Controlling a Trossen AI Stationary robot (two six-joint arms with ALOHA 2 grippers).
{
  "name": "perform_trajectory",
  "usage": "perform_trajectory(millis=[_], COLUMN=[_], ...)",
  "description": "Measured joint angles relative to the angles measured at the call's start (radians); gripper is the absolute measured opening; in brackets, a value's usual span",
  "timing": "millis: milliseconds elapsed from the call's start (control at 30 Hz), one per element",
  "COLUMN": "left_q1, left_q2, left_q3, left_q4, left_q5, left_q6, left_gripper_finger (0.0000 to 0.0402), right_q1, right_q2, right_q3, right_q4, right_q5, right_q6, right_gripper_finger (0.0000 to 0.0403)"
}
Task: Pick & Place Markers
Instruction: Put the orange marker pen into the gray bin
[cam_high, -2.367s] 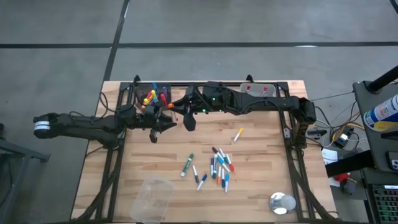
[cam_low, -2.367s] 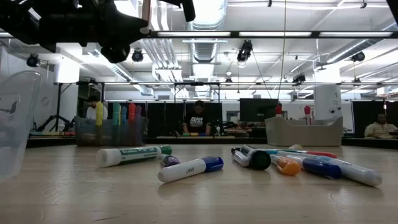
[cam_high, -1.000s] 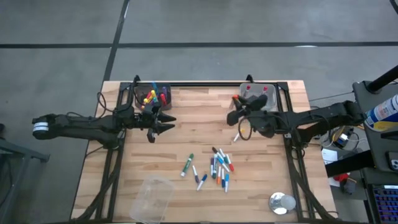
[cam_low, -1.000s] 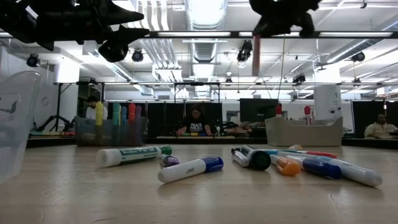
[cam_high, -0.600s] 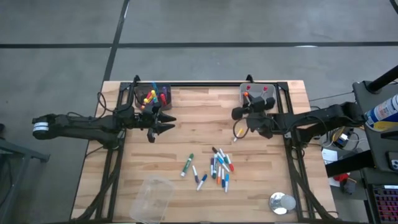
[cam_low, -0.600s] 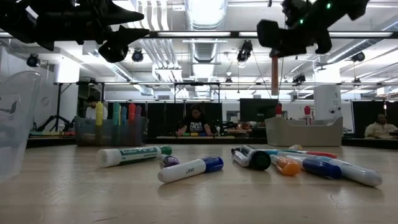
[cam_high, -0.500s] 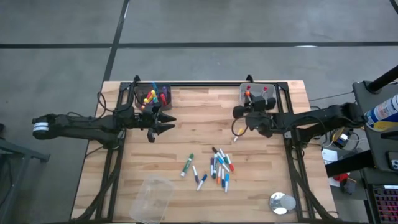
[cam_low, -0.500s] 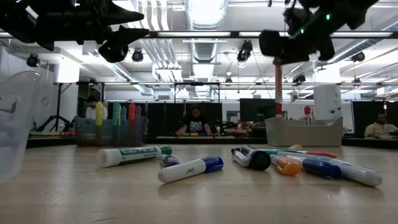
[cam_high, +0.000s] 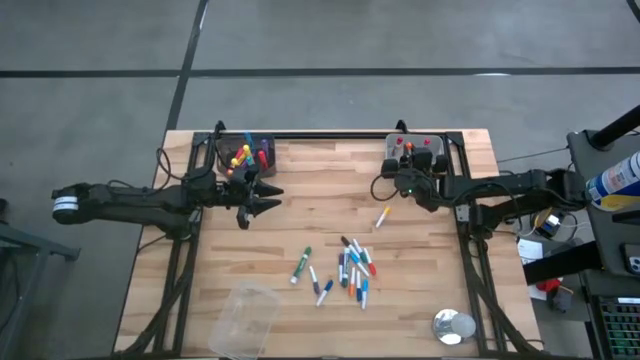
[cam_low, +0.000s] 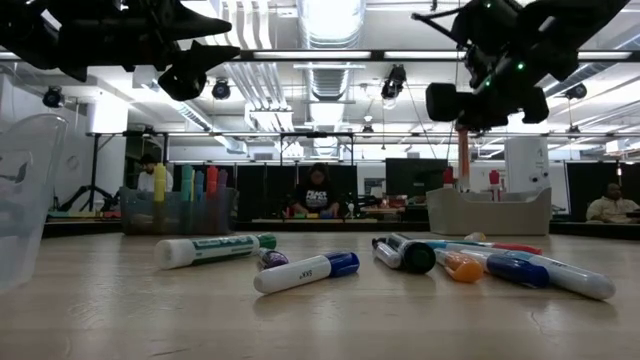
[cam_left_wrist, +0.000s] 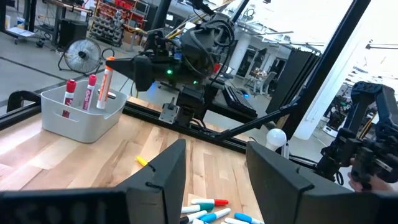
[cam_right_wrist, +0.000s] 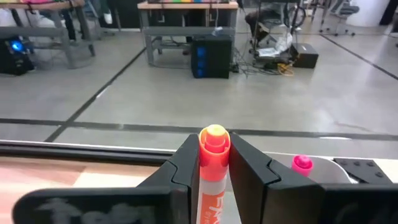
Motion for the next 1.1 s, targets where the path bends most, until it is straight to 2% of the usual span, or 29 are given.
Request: perform_trajectory(millis=[333,567,867,1100], left_q1=[0.0,0.0,0.0,0.0], left_q2=[0.0,0.0,0.0,0.0], left_q3=[0.0,0.0,0.0,0.0], left_q4=[0.0,0.0,0.0,-0.001], left_q5=[0.0,0.0,0.0,0.0], left_q6=[-0.005,-0.008,-0.018,-0.019], left_gripper_finger=[0.0161,0.0161,0.0161,0.0161], right_q1=[-0.066,-0.109,-0.165,-0.168], right_q2=[0.02,0.112,0.205,0.236], right_q3=[-0.04,-0.051,-0.052,-0.052], right_q4=[0.026,0.131,0.138,0.157], right_q5=[-0.022,-0.022,-0.021,-0.021], right_q6=[0.006,-0.026,0.097,0.116], right_gripper_finger=[0.0063,0.0063,0.0063,0.0063])
